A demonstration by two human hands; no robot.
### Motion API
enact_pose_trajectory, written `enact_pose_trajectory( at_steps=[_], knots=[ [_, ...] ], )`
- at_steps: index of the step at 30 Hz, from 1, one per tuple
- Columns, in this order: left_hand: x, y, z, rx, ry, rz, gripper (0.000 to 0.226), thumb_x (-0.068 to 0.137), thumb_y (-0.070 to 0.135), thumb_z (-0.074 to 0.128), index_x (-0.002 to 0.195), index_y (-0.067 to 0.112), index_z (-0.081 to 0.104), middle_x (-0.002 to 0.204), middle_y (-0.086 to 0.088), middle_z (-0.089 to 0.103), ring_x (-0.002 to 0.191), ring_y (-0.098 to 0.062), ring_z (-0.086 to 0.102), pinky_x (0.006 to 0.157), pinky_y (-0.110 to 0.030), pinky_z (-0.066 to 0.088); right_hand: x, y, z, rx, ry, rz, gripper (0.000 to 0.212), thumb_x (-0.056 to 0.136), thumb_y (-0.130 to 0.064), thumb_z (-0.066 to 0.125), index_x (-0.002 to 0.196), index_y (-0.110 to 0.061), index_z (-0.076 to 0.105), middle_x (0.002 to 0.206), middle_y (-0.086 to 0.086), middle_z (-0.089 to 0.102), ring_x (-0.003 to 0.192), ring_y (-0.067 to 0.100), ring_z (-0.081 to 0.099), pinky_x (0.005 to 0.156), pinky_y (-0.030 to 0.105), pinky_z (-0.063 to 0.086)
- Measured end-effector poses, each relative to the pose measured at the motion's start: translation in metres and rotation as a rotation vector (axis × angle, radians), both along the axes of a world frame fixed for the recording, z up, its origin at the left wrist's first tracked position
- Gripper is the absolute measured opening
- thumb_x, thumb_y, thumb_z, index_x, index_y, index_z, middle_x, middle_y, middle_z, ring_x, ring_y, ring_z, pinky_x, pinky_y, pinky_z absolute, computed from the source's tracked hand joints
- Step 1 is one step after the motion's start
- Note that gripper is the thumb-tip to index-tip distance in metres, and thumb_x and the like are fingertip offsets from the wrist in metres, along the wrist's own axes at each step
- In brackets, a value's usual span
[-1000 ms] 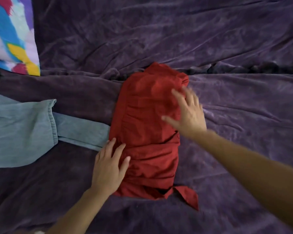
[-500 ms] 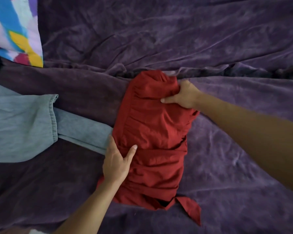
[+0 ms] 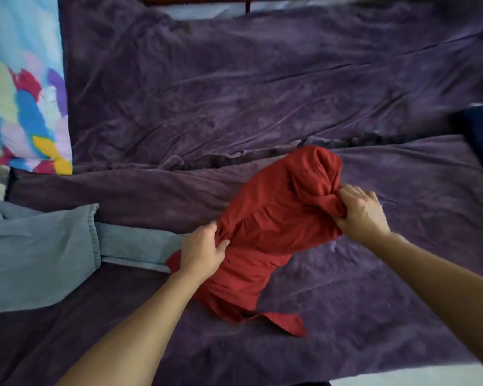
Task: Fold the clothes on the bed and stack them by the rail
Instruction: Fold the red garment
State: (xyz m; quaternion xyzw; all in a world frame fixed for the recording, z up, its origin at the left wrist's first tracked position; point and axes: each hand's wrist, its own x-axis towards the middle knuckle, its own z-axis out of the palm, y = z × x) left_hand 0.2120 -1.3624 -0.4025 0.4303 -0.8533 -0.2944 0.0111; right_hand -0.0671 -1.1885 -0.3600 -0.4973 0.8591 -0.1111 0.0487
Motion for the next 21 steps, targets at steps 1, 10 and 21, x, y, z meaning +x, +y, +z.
enact_pose_trajectory(
  at_steps=[1,10,21],
  knots=[
    [-0.004,0.001,0.014,-0.082,-0.002,-0.057,0.028,0.081,0.026,0.069,0.101,0.008,0.061,0.093,-0.016,0.068,0.090,-0.035,0.063,0.081,-0.041,0.047,0.003,0.014,0.012,-0.011,0.040,-0.015,0.029,0.071,-0.033,0.052,0.079,-0.006,0.058,0.082,0.014,0.061,0.077,0.036,0.062,0.071,0.043,0.045],
    [-0.087,0.054,0.126,-0.303,0.034,-0.369,0.031,0.085,0.028,0.065,0.108,0.009,0.056,0.102,-0.014,0.066,0.099,-0.033,0.060,0.085,-0.038,0.039,0.002,0.150,0.106,-0.098,0.108,-0.260,0.023,0.066,-0.020,0.063,0.082,-0.003,0.060,0.087,0.015,0.063,0.075,0.036,0.064,0.073,0.044,0.049],
    [-0.272,0.257,0.182,-0.263,0.147,-0.568,0.031,0.084,0.025,0.066,0.108,0.008,0.057,0.099,-0.014,0.068,0.097,-0.035,0.062,0.079,-0.038,0.045,-0.120,0.382,0.171,-0.063,0.190,-0.470,0.039,0.054,-0.011,0.082,0.089,-0.005,0.063,0.103,0.012,0.066,0.083,0.031,0.068,0.071,0.039,0.051]
  ],
)
